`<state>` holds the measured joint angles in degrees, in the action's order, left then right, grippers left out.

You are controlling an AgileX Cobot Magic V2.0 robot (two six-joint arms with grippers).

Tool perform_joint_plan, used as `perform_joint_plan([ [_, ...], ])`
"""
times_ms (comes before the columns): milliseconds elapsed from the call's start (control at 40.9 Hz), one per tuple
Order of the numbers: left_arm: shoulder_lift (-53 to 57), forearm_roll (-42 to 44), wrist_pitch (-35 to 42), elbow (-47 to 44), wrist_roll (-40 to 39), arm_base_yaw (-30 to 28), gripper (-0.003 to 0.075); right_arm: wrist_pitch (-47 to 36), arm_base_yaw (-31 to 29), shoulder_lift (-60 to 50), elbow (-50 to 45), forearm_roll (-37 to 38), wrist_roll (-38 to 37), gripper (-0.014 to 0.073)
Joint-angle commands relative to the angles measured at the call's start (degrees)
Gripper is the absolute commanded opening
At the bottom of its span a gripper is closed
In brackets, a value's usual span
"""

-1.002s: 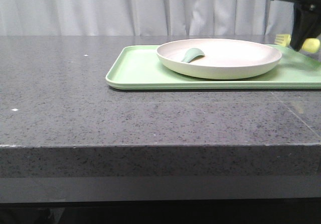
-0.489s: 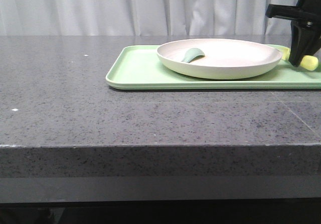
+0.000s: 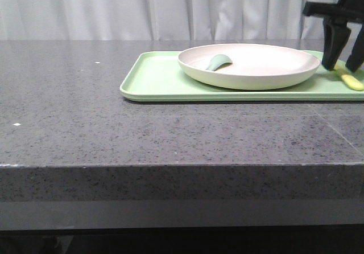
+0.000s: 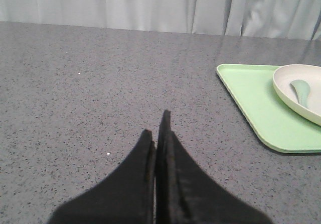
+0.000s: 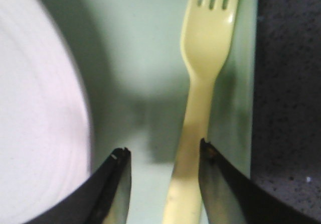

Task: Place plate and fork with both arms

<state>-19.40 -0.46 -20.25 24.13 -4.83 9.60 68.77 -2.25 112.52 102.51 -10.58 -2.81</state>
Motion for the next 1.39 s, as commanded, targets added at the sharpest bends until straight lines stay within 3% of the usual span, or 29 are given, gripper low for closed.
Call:
perform_joint_plan([
  [0,-0.26,-0.03,4.73,1.5,-0.56,-0.14,-0.0018,-2.25,-0.46,-7.35,1.81,-0.13,0.57,0.0367],
  [171,-0.26,-0.03,4.73,1.5,-0.56,-0.14,-0.0018,-2.29,-0.39,-12.85,1.81,-0.13,0.81,0.0286],
  [416,-0.26,-0.03,4.73,1.5,-0.56,-0.14,-0.0018,-2.02,-0.21,-17.92,1.58,-0.13,2.28,-0.0127],
  [611,-0.26,-0.03,4.73,1.5,-0.56,-0.14,-0.0018,-2.59,-0.21,-24.61,1.21,-0.13,5.24,-0.0116],
  [782,-0.26,-0.03,4.73,1.5,-0.56,-0.14,-0.0018,-7.12,-0.21,-33.64,-5.97,-0.13,8.5,-0.0116],
  [904,-0.26,-0.03,4.73,1.5,-0.56,-0.14,-0.0018,-12.65,-0.21,-42.13,-15.84,-0.13,10.13,-0.0116],
  [1369,-0.26,-0.03,4.73,1.5,-0.56,-0.14,-0.0018,-46.69,-0.21,-76.8,-64.12,-1.58,12.31,-0.0118],
])
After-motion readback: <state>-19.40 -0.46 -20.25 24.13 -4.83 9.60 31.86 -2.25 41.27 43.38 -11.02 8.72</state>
